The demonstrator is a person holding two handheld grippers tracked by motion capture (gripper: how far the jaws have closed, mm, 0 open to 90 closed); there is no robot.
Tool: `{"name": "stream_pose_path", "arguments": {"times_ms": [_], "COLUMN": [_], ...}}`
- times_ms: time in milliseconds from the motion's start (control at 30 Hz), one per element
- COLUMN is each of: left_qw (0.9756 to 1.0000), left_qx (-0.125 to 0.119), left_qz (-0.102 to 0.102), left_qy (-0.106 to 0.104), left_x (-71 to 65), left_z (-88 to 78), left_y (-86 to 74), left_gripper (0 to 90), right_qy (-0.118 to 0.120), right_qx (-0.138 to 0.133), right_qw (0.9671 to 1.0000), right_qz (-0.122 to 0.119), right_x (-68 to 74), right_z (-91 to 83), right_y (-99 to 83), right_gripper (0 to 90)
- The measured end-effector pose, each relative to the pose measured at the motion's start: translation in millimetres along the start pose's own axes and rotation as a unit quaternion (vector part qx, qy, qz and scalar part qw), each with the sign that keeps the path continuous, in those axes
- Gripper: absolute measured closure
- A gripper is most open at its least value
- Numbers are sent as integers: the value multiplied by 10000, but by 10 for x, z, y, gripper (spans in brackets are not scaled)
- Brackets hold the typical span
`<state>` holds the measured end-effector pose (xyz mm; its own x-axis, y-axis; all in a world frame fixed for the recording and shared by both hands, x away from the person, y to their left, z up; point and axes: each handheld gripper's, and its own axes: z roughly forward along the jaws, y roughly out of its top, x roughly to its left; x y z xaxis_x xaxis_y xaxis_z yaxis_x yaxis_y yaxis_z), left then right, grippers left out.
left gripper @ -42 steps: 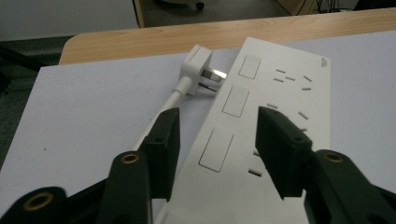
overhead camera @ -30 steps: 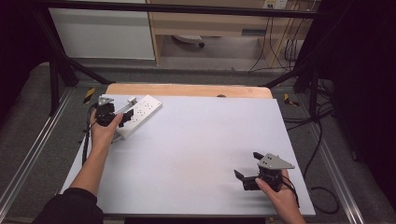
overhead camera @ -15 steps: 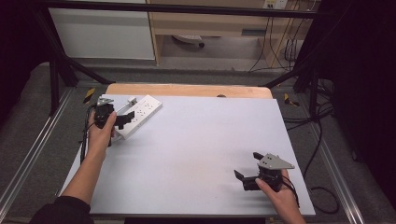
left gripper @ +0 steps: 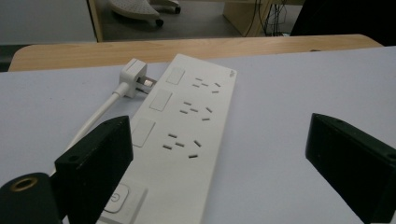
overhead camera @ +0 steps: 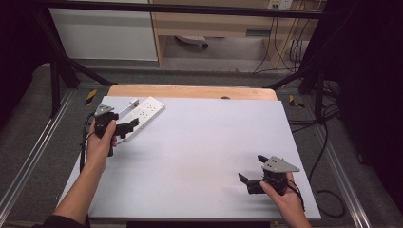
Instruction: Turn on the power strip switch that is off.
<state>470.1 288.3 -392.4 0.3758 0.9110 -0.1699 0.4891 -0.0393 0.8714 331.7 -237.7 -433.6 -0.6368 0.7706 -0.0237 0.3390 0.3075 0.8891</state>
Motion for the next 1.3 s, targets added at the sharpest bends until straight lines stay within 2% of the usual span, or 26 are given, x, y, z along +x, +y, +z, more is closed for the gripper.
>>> {"name": "stream_pose_path", "arguments": {"times_ms": [67,133,300,367,500,700,1033,1300], "left_qw": [9998,9997,9995,9991,9990,9989,9985,9983], "left_qx": [-13,-53,-167,-266,-254,-232,-207,-254], "left_qz": [-102,-120,11,14,98,107,368,357], "left_qy": [-142,-200,-283,-319,-346,-387,-334,-387], "left_x": [-37,-77,-189,-232,-295,-330,-380,-401], "left_z": [-57,-121,-279,-345,-452,-592,-810,-990], "left_y": [13,32,51,18,-72,-186,-289,-440], "left_gripper": [84,84,89,87,91,92,96,96], "right_qy": [-3,0,-37,-36,-17,-14,-26,-21], "right_qx": [2,2,-22,-9,3,3,13,14], "right_qw": [10000,10000,10000,10000,10000,10000,10000,10000], "right_qz": [-14,-7,5,-16,-19,-32,-15,-8], "right_x": [3,4,11,8,8,11,1,6], "right_z": [-4,-7,-5,0,9,9,10,8], "right_y": [0,-1,11,9,9,9,5,6], "right_gripper": [19,19,19,19,19,19,19,19]}}
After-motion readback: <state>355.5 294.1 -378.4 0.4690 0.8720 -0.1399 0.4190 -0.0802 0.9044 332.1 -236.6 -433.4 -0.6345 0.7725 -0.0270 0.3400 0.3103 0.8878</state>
